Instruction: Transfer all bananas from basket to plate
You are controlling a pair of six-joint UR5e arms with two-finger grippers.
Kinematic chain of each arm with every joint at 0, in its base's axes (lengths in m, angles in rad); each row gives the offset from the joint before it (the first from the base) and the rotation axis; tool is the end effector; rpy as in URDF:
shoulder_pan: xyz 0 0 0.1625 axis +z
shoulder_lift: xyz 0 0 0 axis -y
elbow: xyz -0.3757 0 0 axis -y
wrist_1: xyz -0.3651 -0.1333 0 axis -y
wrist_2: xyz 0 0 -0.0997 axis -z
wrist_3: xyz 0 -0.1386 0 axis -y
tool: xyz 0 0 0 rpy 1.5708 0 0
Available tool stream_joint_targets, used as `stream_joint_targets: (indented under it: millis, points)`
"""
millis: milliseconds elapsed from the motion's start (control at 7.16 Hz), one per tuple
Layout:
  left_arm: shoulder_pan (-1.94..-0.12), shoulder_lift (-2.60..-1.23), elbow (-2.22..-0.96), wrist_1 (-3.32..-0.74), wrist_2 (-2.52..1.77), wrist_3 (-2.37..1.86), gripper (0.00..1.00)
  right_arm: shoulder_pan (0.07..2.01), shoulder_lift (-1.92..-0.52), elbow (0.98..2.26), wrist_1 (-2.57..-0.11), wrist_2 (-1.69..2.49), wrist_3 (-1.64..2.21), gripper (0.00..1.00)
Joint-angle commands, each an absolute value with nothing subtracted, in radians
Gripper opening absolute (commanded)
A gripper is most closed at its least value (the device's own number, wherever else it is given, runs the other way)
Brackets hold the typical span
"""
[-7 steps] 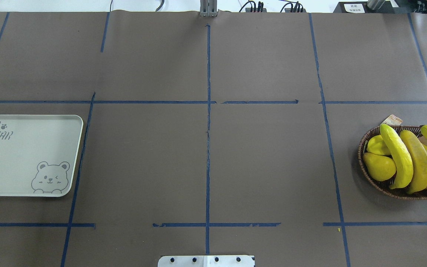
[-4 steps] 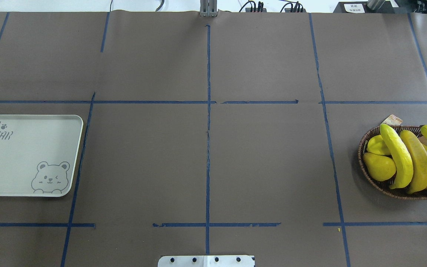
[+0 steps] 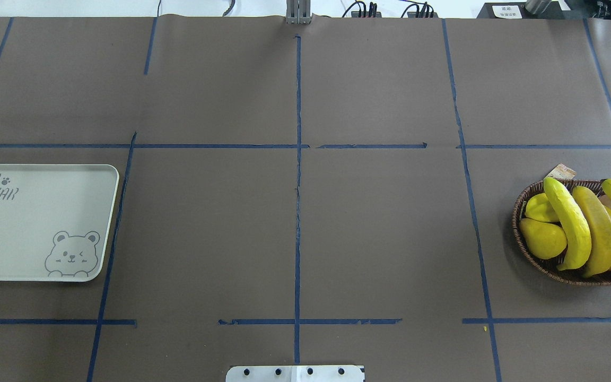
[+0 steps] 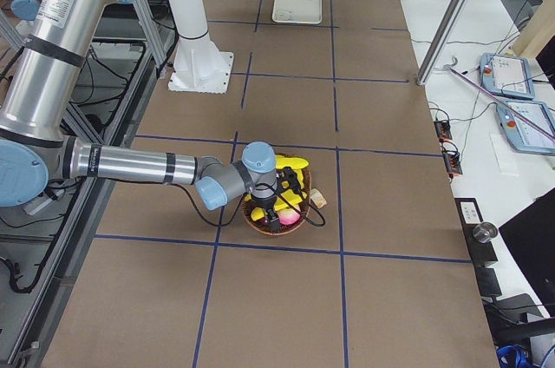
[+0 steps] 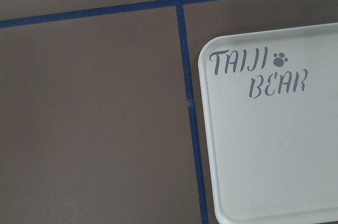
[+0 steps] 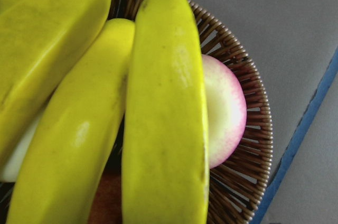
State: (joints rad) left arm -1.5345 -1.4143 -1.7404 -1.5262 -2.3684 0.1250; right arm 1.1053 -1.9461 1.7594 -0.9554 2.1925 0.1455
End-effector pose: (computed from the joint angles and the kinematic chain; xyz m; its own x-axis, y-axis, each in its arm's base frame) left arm -0.0195 -0.4041 0.6287 0.6888 0.1273 -0.7137 -0.1231 0.9907 0.0579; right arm -0.1140 -0.3440 0.6408 0.6704 -0.4572 0.5844 0.3144 0.8884 0.3345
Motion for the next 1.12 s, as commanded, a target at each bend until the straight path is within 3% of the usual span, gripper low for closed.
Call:
stream_joint_targets:
  millis: [0,279,977]
  points:
    - [-1.534,-1.414,-1.74,-1.526,-2.368,0.126,1.0,1.101,-1.937,1.735,-0.954,2.192,0.146,0.26]
    - [-1.534,-1.414,-1.74,-1.526,-2.368,0.126,1.0,1.103,-1.918,1.741,-0.954,2.204,0.158,0.06]
    - [-1.513,-1.416,-1.752,-1.528,-2.368,0.124,1.0,1.331,-1.927,1.787,-0.972,2.329,0.146,0.01]
